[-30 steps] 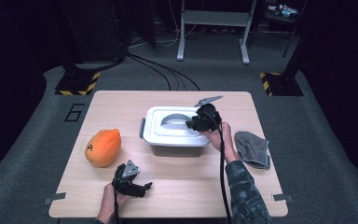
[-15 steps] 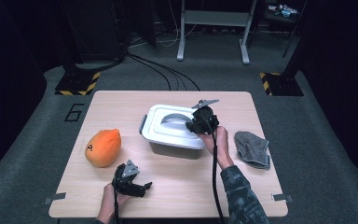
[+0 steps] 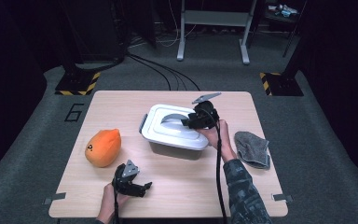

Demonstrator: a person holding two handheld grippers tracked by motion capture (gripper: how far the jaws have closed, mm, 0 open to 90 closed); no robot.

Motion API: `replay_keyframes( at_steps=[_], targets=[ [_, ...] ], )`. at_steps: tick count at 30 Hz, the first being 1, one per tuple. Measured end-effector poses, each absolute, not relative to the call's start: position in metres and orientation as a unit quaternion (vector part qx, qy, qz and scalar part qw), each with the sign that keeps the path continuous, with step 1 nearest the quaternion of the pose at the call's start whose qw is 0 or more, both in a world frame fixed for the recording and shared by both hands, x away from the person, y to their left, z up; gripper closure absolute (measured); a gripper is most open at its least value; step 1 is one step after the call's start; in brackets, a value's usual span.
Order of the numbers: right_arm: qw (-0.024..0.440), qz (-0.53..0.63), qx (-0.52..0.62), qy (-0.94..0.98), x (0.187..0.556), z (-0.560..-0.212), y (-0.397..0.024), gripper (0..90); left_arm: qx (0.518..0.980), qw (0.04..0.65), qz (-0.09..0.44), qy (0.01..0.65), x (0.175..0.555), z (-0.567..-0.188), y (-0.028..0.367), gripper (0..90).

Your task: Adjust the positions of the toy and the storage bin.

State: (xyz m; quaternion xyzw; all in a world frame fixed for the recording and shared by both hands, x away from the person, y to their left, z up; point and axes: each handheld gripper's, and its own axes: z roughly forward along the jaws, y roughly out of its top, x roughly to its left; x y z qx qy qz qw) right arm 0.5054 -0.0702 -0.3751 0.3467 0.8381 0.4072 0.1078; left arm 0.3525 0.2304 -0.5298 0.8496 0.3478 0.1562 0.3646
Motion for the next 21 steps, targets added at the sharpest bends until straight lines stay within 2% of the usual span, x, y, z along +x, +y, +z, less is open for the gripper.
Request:
replay_keyframes(
  at_steps=[21],
  targets=[
    [0.102, 0.406, 0.349, 0.838, 0.496, -0.378, -0.057, 62.5, 0.849, 0.364, 0.158, 0.348, 0.353, -0.53, 0.23, 10.9]
  ],
)
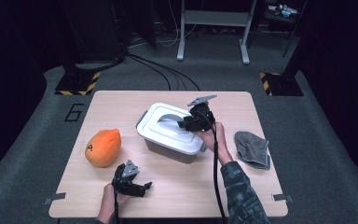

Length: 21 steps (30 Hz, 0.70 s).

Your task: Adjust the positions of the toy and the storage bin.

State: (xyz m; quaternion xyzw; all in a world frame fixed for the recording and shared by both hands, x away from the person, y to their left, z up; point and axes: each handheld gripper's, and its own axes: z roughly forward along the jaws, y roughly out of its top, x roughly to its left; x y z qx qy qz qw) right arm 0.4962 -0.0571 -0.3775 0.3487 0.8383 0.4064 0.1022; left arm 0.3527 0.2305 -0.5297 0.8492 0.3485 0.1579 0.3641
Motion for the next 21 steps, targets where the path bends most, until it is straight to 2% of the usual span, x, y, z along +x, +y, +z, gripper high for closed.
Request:
replay_keyframes(
  at_steps=[21],
  targets=[
    [0.126, 0.389, 0.404, 0.819, 0.485, -0.376, -0.014, 64.7, 0.845, 0.365, 0.163, 0.355, 0.352, -0.53, 0.23, 10.9]
  ],
)
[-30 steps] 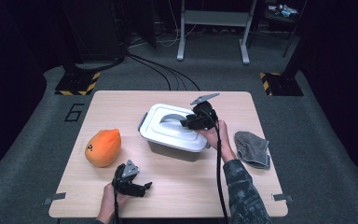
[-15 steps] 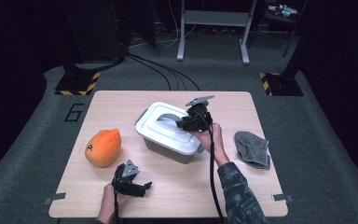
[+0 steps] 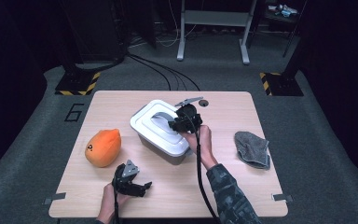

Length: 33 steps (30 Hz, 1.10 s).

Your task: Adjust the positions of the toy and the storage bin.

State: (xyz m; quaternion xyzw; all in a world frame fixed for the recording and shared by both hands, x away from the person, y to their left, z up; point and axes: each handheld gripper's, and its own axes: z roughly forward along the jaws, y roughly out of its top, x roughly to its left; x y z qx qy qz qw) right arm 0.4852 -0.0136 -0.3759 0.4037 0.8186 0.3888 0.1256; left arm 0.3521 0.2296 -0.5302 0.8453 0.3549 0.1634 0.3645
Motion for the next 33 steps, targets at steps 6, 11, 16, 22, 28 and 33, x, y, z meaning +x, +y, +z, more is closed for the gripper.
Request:
replay_keyframes(
  at_steps=[6, 11, 16, 22, 28, 33],
  targets=[
    [0.126, 0.387, 0.371, 0.835, 0.488, -0.374, -0.004, 60.5, 0.847, 0.362, 0.164, 0.352, 0.352, -0.53, 0.23, 10.9],
    [0.136, 0.376, 0.352, 0.846, 0.495, -0.367, 0.002, 58.8, 0.848, 0.361, 0.166, 0.351, 0.352, -0.53, 0.23, 10.9],
    [0.137, 0.372, 0.327, 0.858, 0.501, -0.368, 0.007, 64.9, 0.846, 0.363, 0.165, 0.353, 0.352, -0.53, 0.23, 10.9],
    [0.133, 0.372, 0.349, 0.85, 0.503, -0.37, 0.01, 66.4, 0.846, 0.364, 0.165, 0.354, 0.352, -0.53, 0.23, 10.9],
    [0.141, 0.371, 0.369, 0.841, 0.5, -0.37, 0.02, 66.6, 0.845, 0.364, 0.165, 0.354, 0.352, -0.53, 0.23, 10.9],
    [0.146, 0.372, 0.374, 0.836, 0.5, -0.371, 0.027, 66.7, 0.845, 0.364, 0.165, 0.355, 0.352, -0.53, 0.23, 10.9]
  ],
)
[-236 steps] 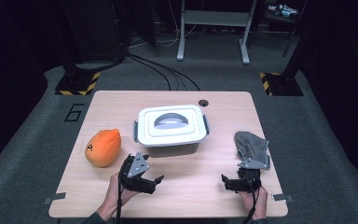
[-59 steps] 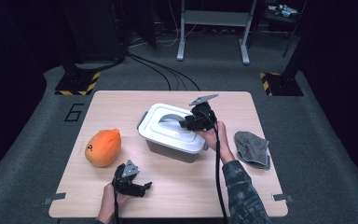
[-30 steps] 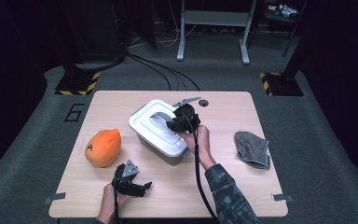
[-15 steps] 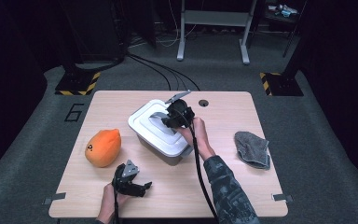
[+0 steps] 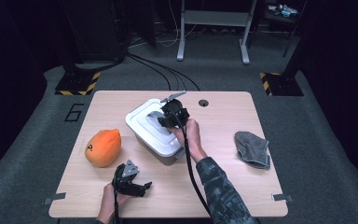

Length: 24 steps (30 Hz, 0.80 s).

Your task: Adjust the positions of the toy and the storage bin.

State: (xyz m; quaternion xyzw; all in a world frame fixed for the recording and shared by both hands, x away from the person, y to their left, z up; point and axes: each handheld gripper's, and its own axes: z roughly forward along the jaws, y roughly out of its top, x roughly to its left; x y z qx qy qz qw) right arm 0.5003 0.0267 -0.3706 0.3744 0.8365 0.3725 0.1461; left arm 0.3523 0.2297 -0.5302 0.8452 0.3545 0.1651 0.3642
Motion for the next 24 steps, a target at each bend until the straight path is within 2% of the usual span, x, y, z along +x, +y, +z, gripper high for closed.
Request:
replay_keyframes(
  at_steps=[24],
  targets=[
    [0.161, 0.365, 0.394, 0.828, 0.502, -0.37, 0.048, 66.8, 0.845, 0.365, 0.164, 0.356, 0.352, -0.53, 0.23, 10.9]
  ],
)
